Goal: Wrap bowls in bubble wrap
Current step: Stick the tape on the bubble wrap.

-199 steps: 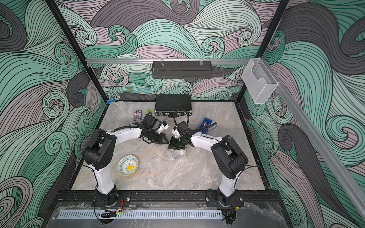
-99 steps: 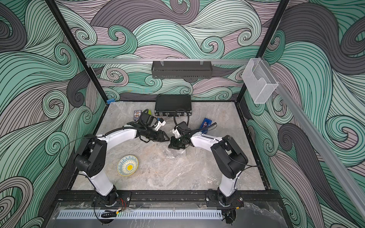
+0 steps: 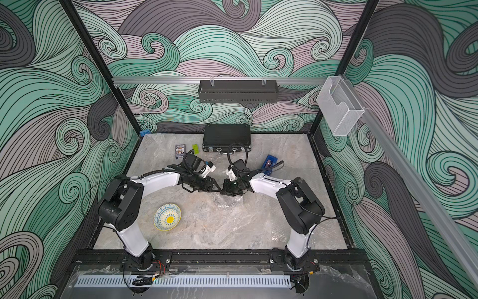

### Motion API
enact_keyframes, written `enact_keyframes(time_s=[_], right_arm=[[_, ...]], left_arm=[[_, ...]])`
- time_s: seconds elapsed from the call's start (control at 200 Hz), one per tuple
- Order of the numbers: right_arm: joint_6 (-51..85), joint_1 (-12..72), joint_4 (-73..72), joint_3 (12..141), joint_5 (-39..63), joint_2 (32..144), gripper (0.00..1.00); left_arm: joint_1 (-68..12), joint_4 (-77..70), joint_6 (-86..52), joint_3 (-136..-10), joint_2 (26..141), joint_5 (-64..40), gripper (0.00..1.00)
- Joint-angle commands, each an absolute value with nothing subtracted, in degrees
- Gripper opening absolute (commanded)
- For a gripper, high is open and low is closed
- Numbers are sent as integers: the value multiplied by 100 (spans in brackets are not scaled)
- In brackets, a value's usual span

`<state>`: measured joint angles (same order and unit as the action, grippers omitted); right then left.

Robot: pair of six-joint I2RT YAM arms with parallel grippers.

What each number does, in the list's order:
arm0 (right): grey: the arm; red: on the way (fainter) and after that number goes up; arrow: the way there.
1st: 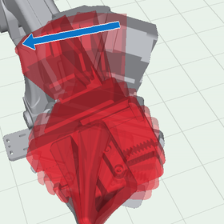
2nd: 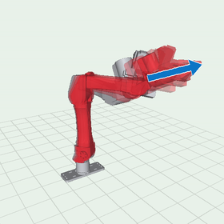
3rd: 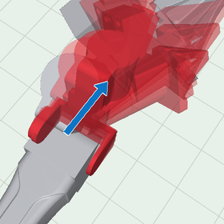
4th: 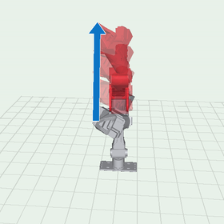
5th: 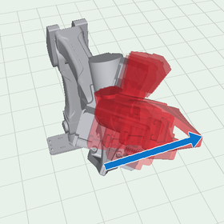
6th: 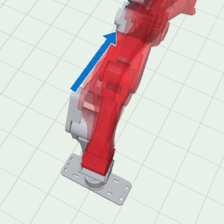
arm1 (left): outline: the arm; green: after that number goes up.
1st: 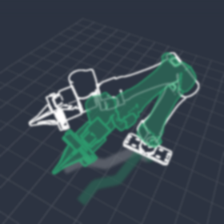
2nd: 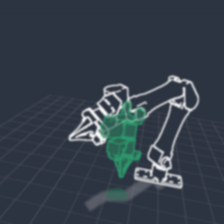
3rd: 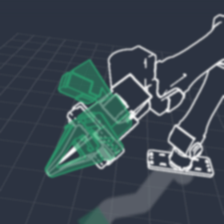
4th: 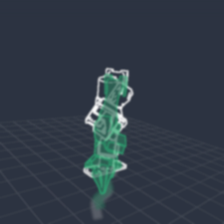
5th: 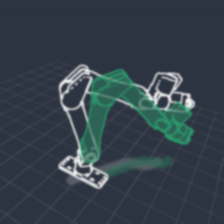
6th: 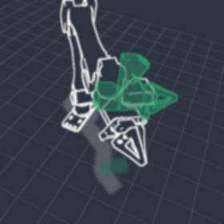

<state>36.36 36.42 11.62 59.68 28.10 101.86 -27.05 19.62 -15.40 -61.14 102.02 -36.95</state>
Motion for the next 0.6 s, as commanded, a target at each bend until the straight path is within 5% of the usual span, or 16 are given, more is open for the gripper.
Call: enact_keyframes(time_s=[0.0, 0.29, 0.595], right_arm=[[3544, 3634, 1389, 5865, 2593, 10147, 0], [3533, 3631, 1395, 5839, 2620, 10148, 0], [3476, 3635, 1566, 5801, 2616, 9784, 1]], left_arm=[[-2746, 1962, -1491, -6214, 10370, -3901, 47], [-2878, 1878, -1609, -6372, 10604, -3982, 20], [-2909, 1907, -1628, -6363, 10528, -3779, 6]])
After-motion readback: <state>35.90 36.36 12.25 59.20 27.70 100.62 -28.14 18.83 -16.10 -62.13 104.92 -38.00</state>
